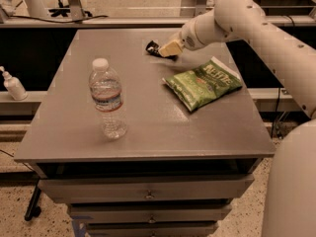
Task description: Move rxbar chocolate near water bottle
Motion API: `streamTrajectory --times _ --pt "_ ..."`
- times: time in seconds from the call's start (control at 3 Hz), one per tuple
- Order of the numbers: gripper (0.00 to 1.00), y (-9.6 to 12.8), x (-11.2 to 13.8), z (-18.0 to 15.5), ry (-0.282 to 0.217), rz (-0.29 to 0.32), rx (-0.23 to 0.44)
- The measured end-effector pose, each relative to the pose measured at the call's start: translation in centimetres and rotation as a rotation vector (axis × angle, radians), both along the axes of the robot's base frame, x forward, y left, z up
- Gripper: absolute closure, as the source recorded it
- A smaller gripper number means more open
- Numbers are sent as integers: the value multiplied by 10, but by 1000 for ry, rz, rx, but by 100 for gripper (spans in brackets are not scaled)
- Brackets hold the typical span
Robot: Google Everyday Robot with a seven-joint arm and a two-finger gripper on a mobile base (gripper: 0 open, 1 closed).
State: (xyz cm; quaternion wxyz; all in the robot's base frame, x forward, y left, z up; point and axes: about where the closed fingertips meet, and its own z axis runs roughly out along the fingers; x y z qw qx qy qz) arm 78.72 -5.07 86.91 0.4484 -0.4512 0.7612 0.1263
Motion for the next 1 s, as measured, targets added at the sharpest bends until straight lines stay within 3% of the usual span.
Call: streamTrajectory --times 0.33,1.0 --pt "0 0 5 -5 7 6 2" --pt "0 1 11 -20 29 3 2"
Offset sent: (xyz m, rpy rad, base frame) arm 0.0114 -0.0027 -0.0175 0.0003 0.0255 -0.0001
